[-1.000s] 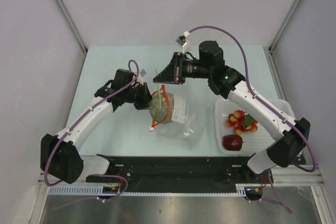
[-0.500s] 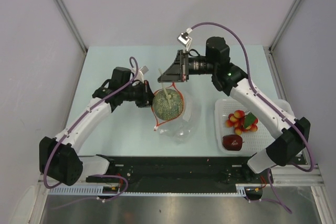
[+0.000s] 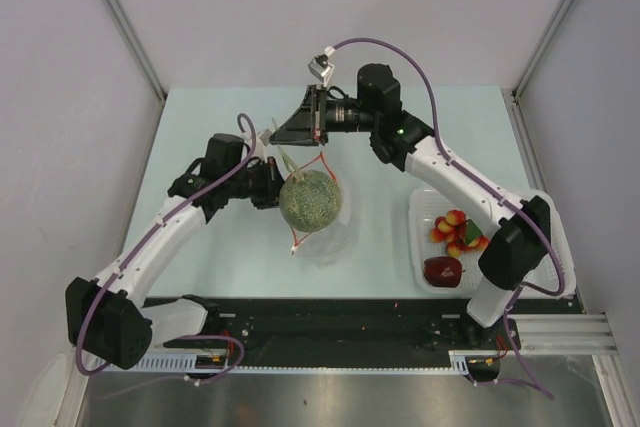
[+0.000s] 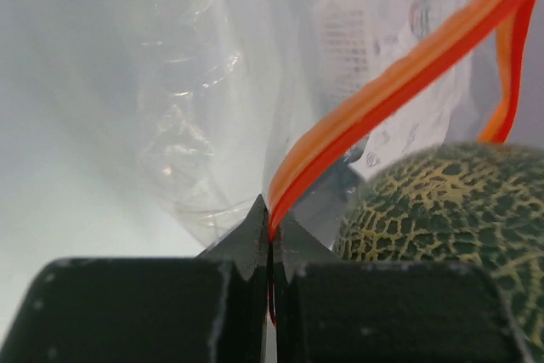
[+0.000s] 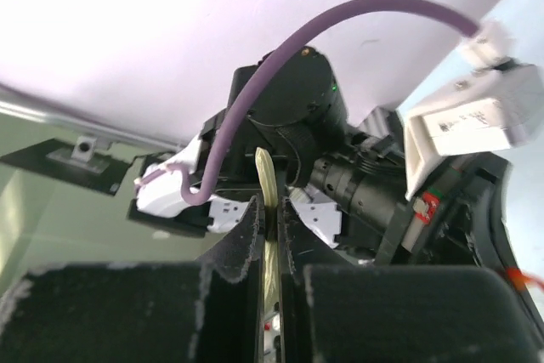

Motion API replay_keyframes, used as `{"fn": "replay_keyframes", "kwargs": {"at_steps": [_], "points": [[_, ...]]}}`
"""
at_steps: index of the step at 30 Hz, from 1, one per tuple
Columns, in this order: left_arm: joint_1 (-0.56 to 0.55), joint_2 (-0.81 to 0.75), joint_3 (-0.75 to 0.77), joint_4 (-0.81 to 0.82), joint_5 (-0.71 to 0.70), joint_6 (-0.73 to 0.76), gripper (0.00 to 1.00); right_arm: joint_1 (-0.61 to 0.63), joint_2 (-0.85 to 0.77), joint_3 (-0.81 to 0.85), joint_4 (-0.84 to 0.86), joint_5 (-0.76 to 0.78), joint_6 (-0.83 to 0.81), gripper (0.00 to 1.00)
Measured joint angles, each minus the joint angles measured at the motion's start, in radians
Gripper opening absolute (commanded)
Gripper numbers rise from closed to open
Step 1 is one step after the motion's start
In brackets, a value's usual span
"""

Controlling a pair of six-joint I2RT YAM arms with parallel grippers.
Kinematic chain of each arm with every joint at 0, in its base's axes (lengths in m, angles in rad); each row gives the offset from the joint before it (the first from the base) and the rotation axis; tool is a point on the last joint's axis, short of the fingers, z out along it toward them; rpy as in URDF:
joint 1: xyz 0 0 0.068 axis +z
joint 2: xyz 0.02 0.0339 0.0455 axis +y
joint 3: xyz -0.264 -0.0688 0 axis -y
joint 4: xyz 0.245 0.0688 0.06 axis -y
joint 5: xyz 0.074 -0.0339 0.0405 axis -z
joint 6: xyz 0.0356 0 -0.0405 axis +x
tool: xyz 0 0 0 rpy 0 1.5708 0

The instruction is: Open the zip-top bag and remove the fake food

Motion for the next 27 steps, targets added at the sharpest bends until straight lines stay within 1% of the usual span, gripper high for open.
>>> {"fn": "replay_keyframes", "kwargs": {"at_steps": [2,7,9,11,16,21,24,27], "points": [[0.0,-0.006,0.014,-0.052,-0.076,0.011,0.0,-0.007,-0.023,0.012,-0.067,0.034,-0.031,0.0],[0.0,-0.015,0.095,-0.185,-0.286,0.062,0.0,-0.034,-0.126,0.017,-0.294,0.113,-0.153,0.0],[0.0,-0.026,0.123,-0.208,-0.354,0.079,0.0,-0.057,-0.188,0.016,-0.4,0.138,-0.202,0.0],[0.0,-0.037,0.141,-0.218,-0.401,0.088,0.0,-0.08,-0.248,0.009,-0.467,0.148,-0.232,0.0],[0.0,-0.035,0.148,-0.235,-0.457,0.098,0.0,-0.17,-0.418,-0.034,-0.592,0.151,-0.256,0.0],[0.0,-0.034,0.148,-0.236,-0.485,0.108,0.0,-0.28,-0.52,-0.034,-0.718,0.169,-0.28,0.0],[0.0,-0.034,0.149,-0.237,-0.493,0.117,0.0,-0.385,-0.554,-0.034,-0.815,0.191,-0.306,0.0],[0.0,-0.035,0.152,-0.233,-0.493,0.131,0.0,-0.541,-0.563,-0.024,-0.97,0.265,-0.354,0.0]]}}
